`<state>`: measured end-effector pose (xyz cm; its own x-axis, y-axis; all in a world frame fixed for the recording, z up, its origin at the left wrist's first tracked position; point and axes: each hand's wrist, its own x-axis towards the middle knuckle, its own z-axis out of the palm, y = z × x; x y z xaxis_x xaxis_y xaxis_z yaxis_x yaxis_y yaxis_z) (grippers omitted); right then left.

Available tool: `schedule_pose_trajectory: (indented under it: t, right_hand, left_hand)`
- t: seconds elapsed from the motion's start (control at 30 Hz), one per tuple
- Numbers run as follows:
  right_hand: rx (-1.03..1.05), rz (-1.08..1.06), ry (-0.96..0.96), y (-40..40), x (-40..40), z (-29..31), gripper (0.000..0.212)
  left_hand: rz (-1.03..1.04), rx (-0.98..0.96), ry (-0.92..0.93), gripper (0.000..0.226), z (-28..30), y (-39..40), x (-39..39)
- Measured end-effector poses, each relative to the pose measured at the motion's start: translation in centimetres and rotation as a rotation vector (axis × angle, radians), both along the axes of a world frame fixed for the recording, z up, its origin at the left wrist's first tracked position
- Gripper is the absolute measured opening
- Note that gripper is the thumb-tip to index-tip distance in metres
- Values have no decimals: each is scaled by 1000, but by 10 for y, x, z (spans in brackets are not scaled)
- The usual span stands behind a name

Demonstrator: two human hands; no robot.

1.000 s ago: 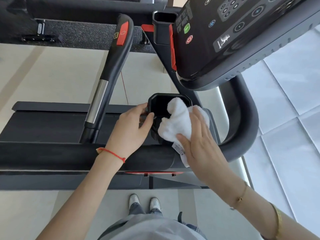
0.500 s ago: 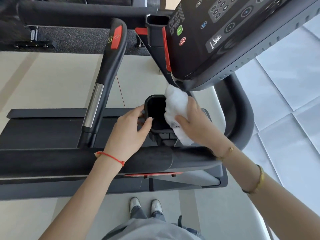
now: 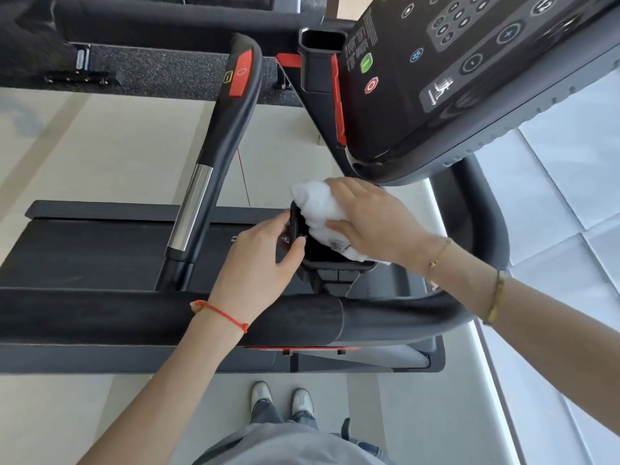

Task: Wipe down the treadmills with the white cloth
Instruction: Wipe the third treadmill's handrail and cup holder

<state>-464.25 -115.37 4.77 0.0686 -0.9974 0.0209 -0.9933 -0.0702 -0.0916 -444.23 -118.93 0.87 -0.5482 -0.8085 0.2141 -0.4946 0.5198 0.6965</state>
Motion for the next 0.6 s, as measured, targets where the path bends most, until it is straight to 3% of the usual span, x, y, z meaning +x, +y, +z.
schedule_pose_trajectory:
  t: [0.1, 0.27, 0.6]
  right_hand:
    - [42, 83, 82, -24, 4, 2, 51]
    - [64, 82, 46, -23, 0, 2, 47]
    - [59, 29, -8, 13, -8, 1, 66]
  left_hand:
    - [8, 7, 4, 36, 0, 0, 0]
    - [26, 33, 14, 40, 0, 1, 1]
    - [10, 46, 28, 34, 4, 1, 1]
